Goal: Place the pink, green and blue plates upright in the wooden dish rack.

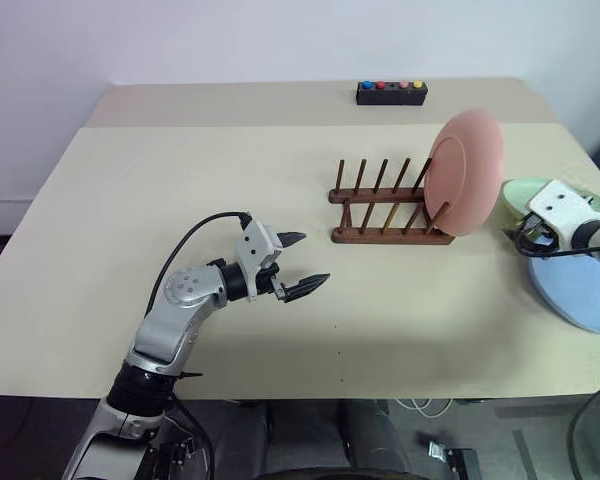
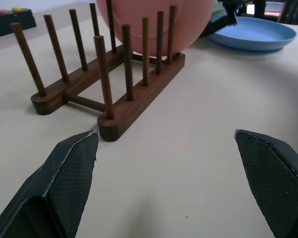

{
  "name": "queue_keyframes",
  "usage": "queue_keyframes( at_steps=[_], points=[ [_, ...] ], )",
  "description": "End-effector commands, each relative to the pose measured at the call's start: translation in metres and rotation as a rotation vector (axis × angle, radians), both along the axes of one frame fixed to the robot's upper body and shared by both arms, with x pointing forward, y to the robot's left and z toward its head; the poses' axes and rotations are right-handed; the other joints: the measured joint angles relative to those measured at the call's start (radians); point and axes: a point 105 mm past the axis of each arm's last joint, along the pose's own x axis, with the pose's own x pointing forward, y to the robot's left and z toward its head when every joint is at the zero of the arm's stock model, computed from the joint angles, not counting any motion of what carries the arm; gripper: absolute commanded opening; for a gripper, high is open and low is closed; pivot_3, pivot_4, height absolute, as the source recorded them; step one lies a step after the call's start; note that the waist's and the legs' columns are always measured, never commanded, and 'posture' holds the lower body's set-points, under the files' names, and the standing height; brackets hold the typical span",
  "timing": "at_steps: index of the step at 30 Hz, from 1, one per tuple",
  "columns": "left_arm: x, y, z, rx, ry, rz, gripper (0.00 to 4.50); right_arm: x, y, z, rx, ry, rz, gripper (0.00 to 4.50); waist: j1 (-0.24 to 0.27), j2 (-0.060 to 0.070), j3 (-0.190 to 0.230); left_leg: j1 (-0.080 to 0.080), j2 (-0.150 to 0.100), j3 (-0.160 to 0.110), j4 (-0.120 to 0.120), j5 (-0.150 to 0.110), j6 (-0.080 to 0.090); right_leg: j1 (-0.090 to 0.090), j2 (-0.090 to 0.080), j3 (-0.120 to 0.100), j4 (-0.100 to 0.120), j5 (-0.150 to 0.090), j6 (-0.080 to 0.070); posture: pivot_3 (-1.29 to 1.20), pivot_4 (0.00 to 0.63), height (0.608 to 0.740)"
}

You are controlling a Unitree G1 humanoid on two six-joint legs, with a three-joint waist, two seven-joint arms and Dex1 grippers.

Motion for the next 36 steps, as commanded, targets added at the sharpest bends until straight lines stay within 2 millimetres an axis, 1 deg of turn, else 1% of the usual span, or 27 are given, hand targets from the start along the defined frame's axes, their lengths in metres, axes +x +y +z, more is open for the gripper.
queue_keyframes(
  at_steps=[1, 2, 5, 9, 10, 15, 21, 26, 29, 30, 31, 32, 34, 36],
  points=[
    [-0.006, -0.002, 0.012, -0.020, -0.049, -0.020, 4.50, 0.004, -0.004, 0.010, -0.011, -0.025, -0.017, 3.89, 0.002, 0.000, 0.000, 0.000, 0.000, 0.000, 0.000, 0.000, 0.000, 0.000, 0.000, 0.000, 0.000, 0.000, 0.000, 0.00, 0.150, 0.734],
    [-0.006, -0.002, 0.013, -0.020, -0.049, -0.021, 4.50, 0.004, -0.005, 0.008, -0.019, -0.018, -0.025, 3.62, 0.003, 0.000, 0.000, 0.000, 0.000, 0.000, 0.000, 0.000, 0.000, 0.000, 0.000, 0.000, 0.000, 0.000, 0.000, 0.00, 0.150, 0.734],
    [-0.006, -0.002, 0.013, -0.019, -0.049, -0.021, 4.50, 0.004, -0.007, 0.008, -0.028, -0.022, -0.045, 2.10, 0.003, 0.000, 0.000, 0.000, 0.000, 0.000, 0.000, 0.000, 0.000, 0.000, 0.000, 0.000, 0.000, 0.000, 0.000, 0.00, 0.150, 0.734],
    [-0.006, -0.003, 0.013, -0.017, -0.050, -0.025, 4.50, 0.005, -0.005, 0.011, -0.032, -0.037, -0.036, 0.09, 0.003, 0.000, 0.000, 0.000, 0.000, 0.000, 0.000, 0.000, 0.000, 0.000, 0.000, 0.000, 0.000, 0.000, 0.000, 0.00, 0.150, 0.734],
    [-0.006, -0.003, 0.013, -0.017, -0.050, -0.026, 4.50, 0.005, -0.004, 0.012, -0.033, -0.041, -0.031, 0.03, 0.003, 0.000, 0.000, 0.000, 0.000, 0.000, 0.000, 0.000, 0.000, 0.000, 0.000, 0.000, 0.000, 0.000, 0.000, 0.00, 0.150, 0.734],
    [-0.005, -0.004, 0.013, -0.015, -0.053, -0.033, 4.50, 0.005, -0.001, 0.021, -0.052, -0.080, -0.016, 0.03, 0.003, 0.000, 0.000, 0.000, 0.000, 0.000, 0.000, 0.000, 0.000, 0.000, 0.000, 0.000, 0.000, 0.000, 0.000, 0.00, 0.150, 0.734],
    [-0.005, -0.004, 0.013, -0.013, -0.055, -0.034, 4.50, 0.004, -0.002, 0.045, -0.097, -0.193, -0.025, 0.03, 0.004, 0.000, 0.000, 0.000, 0.000, 0.000, 0.000, 0.000, 0.000, 0.000, 0.000, 0.000, 0.000, 0.000, 0.000, 0.00, 0.150, 0.734],
    [-0.005, -0.003, 0.014, -0.017, -0.058, -0.025, 4.50, -0.004, -0.010, 0.095, -0.176, -0.404, -0.087, 0.03, 0.005, 0.001, 0.000, 0.000, 0.000, 0.000, 0.000, 0.000, 0.000, 0.000, 0.000, 0.000, 0.001, 0.000, 0.000, 0.00, 0.150, 0.734],
    [-0.006, -0.003, 0.013, -0.016, -0.058, -0.024, 4.50, -0.008, -0.012, 0.109, -0.212, -0.466, -0.110, 0.03, 0.005, 0.001, 0.000, 0.000, 0.000, 0.000, 0.000, 0.000, 0.000, 0.000, 0.000, 0.000, 0.001, 0.000, 0.000, 0.00, 0.150, 0.734],
    [-0.005, -0.003, 0.013, -0.016, -0.058, -0.023, 4.50, -0.010, -0.012, 0.121, -0.230, -0.510, -0.115, 0.03, 0.005, 0.000, 0.000, 0.000, 0.000, 0.000, 0.001, 0.000, 0.000, 0.000, 0.000, 0.000, 0.001, 0.000, 0.000, 0.00, 0.150, 0.734],
    [-0.005, -0.004, 0.013, -0.016, -0.058, -0.022, 4.50, -0.013, -0.010, 0.140, -0.262, -0.575, -0.113, 0.03, 0.005, 0.001, 0.000, 0.000, 0.000, 0.000, 0.001, 0.000, 0.000, 0.000, 0.000, 0.000, 0.001, 0.000, 0.000, 0.00, 0.150, 0.734],
    [-0.004, -0.004, 0.013, -0.017, -0.059, -0.022, 4.50, -0.016, -0.003, 0.163, -0.284, -0.656, -0.091, 0.03, 0.004, 0.001, 0.000, 0.000, 0.000, 0.000, 0.001, 0.000, 0.000, 0.000, 0.000, 0.000, 0.001, 0.000, 0.000, 0.00, 0.150, 0.734],
    [-0.003, -0.004, 0.013, -0.018, -0.061, -0.021, 4.50, -0.022, 0.011, 0.194, -0.305, -0.773, -0.051, 0.03, 0.002, 0.003, 0.000, 0.000, 0.000, 0.000, 0.000, 0.000, 0.000, 0.000, 0.000, 0.000, 0.001, 0.000, 0.000, 0.00, 0.150, 0.734],
    [-0.001, -0.004, 0.014, -0.019, -0.066, -0.017, 4.50, -0.027, 0.034, 0.216, -0.255, -0.866, 0.031, 0.03, -0.002, 0.005, 0.000, 0.000, 0.000, 0.000, 0.000, 0.000, 0.000, -0.001, 0.000, 0.001, 0.001, 0.000, 0.000, 0.00, 0.150, 0.734]
  ],
)
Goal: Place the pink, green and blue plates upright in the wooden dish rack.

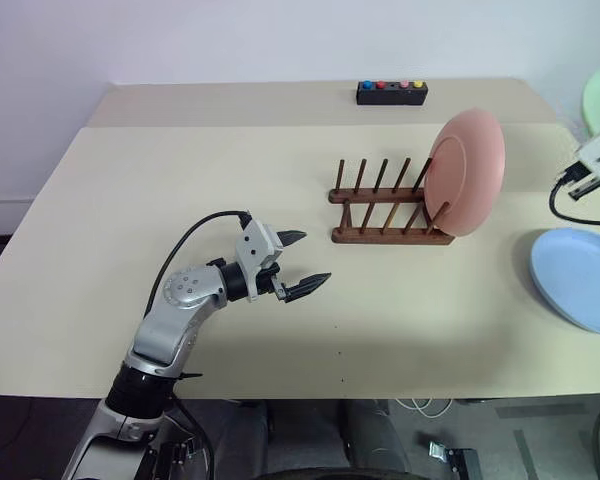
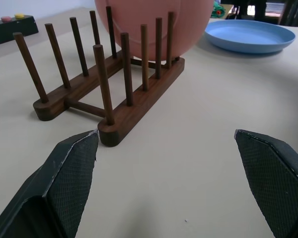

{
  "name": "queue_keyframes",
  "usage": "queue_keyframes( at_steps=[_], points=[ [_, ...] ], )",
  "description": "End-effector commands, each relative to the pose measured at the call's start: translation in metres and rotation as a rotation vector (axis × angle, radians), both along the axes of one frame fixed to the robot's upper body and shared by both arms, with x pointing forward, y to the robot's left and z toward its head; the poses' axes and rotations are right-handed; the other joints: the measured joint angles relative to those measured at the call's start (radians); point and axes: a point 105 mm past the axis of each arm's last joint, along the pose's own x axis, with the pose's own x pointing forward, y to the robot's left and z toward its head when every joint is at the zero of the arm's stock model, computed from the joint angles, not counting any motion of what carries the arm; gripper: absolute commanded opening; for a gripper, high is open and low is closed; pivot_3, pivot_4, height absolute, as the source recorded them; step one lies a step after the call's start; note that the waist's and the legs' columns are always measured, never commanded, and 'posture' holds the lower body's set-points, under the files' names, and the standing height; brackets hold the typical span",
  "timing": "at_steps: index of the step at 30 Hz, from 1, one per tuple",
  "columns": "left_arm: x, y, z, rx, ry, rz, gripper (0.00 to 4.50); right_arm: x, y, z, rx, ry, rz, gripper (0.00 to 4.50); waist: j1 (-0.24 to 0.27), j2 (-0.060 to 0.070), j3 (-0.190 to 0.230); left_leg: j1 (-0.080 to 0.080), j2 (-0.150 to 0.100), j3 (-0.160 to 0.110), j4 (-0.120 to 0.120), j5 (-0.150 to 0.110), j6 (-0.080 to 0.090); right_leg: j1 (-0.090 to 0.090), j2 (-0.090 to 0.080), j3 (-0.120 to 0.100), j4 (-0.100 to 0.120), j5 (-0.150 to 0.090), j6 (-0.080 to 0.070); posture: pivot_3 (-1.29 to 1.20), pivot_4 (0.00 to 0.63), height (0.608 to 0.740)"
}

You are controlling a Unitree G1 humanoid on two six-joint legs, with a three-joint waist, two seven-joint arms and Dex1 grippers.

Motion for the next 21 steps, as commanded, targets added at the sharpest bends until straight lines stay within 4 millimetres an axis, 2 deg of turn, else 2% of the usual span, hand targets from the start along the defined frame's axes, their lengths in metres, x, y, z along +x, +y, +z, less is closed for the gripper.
queue_keyframes(
  at_steps=[1, 4, 8, 9, 12, 16, 21],
  points=[
    [0.002, -0.002, 0.012, -0.016, -0.055, -0.006, 4.50, -0.019, 0.045, 0.076, -0.020, -0.265, 0.190, 0.03, -0.005, 0.000, 0.000, 0.000, 0.000, 0.000, 0.000, 0.000, 0.000, 0.000, 0.000, 0.000, 0.000, 0.000, 0.000, 0.00, 0.150, 0.734],
    [0.004, 0.001, 0.012, -0.017, -0.058, 0.004, 4.50, -0.024, 0.095, 0.079, 0.108, -0.256, 0.456, 0.03, -0.014, -0.001, 0.000, 0.000, 0.000, -0.001, 0.000, 0.000, 0.000, 0.001, 0.000, 0.000, 0.000, 0.000, 0.000, 0.00, 0.150, 0.734],
    [0.005, 0.002, 0.012, -0.015, -0.063, 0.011, 4.50, -0.038, 0.141, 0.073, 0.217, -0.188, 0.703, 0.03, -0.014, -0.002, 0.001, 0.000, 0.000, -0.002, 0.001, 0.000, 0.000, 0.002, 0.000, -0.001, 0.000, 0.000, 0.000, 0.00, 0.150, 0.734],
    [0.005, 0.003, 0.012, -0.017, -0.066, 0.015, 4.50, -0.045, 0.159, 0.070, 0.289, -0.152, 0.817, 0.03, -0.011, -0.002, 0.001, 0.000, 0.000, -0.002, 0.001, 0.000, 0.000, 0.002, 0.000, -0.001, 0.000, 0.000, 0.000, 0.00, 0.150, 0.734],
    [0.006, 0.006, 0.015, -0.026, -0.074, 0.028, 4.50, -0.061, 0.193, 0.062, 0.462, -0.065, 1.037, 0.03, -0.011, -0.002, 0.001, 0.000, 0.000, -0.002, 0.001, 0.000, 0.000, 0.001, 0.000, -0.001, 0.000, 0.000, 0.000, 0.00, 0.150, 0.734],
    [0.006, 0.010, 0.014, -0.022, -0.075, 0.044, 4.50, -0.084, 0.226, 0.052, 0.674, 0.082, 1.267, 0.03, -0.011, -0.002, 0.001, 0.000, 0.000, -0.003, 0.001, 0.000, 0.000, 0.001, 0.000, -0.001, 0.000, 0.000, 0.000, 0.00, 0.150, 0.734],
    [0.006, 0.014, 0.017, -0.026, -0.085, 0.054, 4.50, -0.090, 0.240, 0.045, 0.901, 0.173, 1.358, 0.03, -0.009, -0.002, 0.000, 0.000, 0.000, -0.003, 0.001, 0.000, 0.000, 0.002, 0.000, -0.001, 0.000, 0.000, 0.000, 0.00, 0.150, 0.734]
  ],
)
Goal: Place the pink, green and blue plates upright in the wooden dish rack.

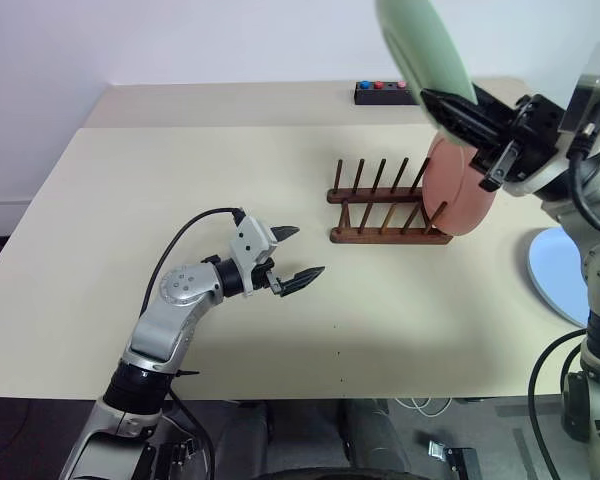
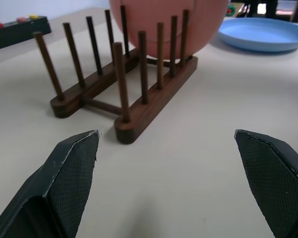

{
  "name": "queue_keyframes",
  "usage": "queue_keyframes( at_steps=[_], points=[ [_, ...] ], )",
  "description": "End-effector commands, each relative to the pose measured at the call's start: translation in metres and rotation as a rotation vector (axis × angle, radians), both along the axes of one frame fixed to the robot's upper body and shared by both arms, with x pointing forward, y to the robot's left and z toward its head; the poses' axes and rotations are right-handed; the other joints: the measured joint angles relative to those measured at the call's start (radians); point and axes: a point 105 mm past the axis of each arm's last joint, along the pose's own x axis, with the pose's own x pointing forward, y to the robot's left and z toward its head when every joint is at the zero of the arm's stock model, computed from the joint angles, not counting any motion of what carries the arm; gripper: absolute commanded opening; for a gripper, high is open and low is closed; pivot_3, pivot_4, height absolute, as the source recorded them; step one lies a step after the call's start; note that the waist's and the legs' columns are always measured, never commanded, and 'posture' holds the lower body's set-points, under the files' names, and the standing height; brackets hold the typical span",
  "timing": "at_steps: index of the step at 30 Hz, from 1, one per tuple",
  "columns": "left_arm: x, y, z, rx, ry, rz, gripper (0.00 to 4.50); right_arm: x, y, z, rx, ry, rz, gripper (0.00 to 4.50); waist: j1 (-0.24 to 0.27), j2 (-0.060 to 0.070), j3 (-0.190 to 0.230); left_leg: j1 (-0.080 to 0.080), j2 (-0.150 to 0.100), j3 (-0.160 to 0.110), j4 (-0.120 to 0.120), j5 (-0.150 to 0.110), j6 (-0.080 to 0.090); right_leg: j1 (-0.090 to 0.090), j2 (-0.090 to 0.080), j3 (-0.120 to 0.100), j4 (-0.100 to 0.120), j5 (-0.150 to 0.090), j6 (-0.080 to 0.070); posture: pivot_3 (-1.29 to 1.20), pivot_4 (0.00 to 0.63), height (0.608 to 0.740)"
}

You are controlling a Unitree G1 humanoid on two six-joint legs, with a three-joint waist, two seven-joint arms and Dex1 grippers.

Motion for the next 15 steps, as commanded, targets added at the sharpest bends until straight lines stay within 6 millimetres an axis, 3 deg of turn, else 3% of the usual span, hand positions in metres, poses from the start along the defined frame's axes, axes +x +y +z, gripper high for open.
queue_keyframes(
  at_steps=[1, 5, 15],
  points=[
    [-0.003, 0.003, 0.018, -0.035, -0.077, -0.001, 4.50, -0.007, 0.001, 0.003, 0.118, 0.066, 0.050, 0.03, 0.000, 0.000, 0.000, 0.000, 0.000, 0.000, 0.000, 0.000, 0.000, 0.000, 0.000, 0.000, 0.000, 0.000, 0.000, 0.00, 0.150, 0.734],
    [-0.005, 0.004, 0.025, -0.065, -0.086, -0.002, 4.50, 0.009, -0.010, -0.011, 0.282, 0.221, 0.027, 0.03, 0.002, 0.000, 0.000, 0.000, 0.000, 0.000, 0.000, 0.000, 0.000, 0.000, 0.000, 0.000, 0.000, 0.000, 0.000, 0.00, 0.150, 0.734],
    [-0.005, 0.002, 0.024, -0.054, -0.085, -0.010, 4.50, 0.034, -0.031, -0.034, 0.417, 0.376, -0.081, 0.03, 0.000, 0.000, 0.000, 0.000, 0.000, 0.000, 0.000, 0.000, 0.000, -0.001, 0.000, 0.000, 0.000, 0.000, 0.000, 0.00, 0.150, 0.734]
  ],
)
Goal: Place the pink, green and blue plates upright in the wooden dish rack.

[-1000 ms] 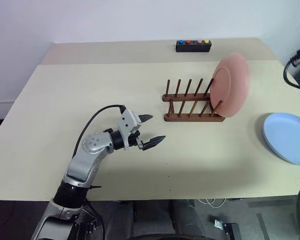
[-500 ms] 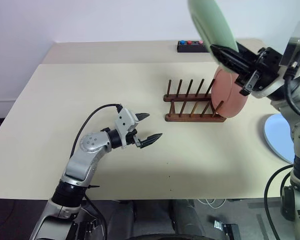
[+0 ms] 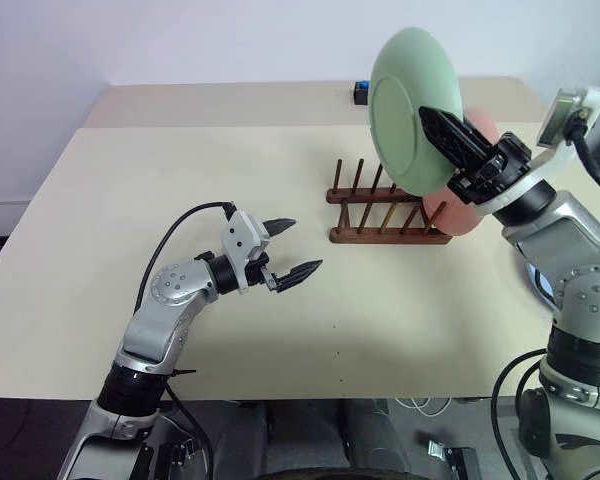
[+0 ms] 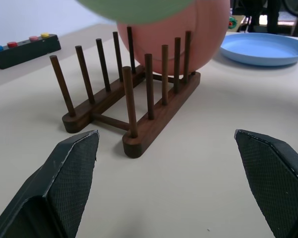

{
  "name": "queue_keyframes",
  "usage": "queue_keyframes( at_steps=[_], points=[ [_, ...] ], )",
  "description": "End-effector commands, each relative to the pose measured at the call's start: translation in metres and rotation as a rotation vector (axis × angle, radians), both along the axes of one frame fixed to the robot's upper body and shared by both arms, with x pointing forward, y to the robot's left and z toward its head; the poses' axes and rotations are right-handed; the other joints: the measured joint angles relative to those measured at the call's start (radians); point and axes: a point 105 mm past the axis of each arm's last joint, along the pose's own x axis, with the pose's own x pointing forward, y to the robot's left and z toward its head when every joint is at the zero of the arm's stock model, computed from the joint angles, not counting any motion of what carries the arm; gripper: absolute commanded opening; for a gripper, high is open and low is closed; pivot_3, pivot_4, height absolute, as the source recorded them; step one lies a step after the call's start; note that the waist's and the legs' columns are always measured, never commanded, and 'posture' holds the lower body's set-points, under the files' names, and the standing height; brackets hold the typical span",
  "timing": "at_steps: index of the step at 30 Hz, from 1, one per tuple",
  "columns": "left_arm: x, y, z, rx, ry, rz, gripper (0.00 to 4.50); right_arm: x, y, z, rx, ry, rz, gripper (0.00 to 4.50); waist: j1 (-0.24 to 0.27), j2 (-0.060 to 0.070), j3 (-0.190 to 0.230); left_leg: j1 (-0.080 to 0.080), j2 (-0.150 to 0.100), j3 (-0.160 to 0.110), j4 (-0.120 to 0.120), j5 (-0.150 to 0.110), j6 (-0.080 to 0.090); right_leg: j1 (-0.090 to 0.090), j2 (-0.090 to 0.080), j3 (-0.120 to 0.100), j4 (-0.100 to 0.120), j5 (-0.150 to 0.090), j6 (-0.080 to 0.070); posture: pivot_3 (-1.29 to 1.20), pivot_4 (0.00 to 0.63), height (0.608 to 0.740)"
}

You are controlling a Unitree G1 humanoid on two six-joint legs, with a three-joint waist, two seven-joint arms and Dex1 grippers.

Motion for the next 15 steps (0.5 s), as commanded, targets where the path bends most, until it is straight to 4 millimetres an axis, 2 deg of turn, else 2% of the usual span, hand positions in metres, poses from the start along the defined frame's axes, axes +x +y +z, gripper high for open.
queue_keyframes(
  at_steps=[1, 15],
  points=[
    [-0.002, 0.000, 0.011, -0.015, -0.045, -0.008, 4.50, -0.001, -0.006, 0.005, 0.030, -0.011, -0.020, 0.03, -0.001, 0.000, 0.000, 0.000, 0.000, 0.000, 0.000, 0.000, 0.000, 0.000, 0.000, 0.000, 0.000, 0.000, 0.000, 0.00, 0.150, 0.734],
    [-0.003, -0.002, 0.009, -0.009, -0.042, -0.008, 4.50, 0.012, -0.006, -0.007, 0.082, 0.094, -0.094, 0.03, -0.004, 0.000, 0.000, 0.000, 0.000, 0.000, 0.000, 0.000, 0.000, 0.000, 0.000, 0.000, 0.000, 0.000, 0.000, 0.00, 0.150, 0.734]
  ],
)
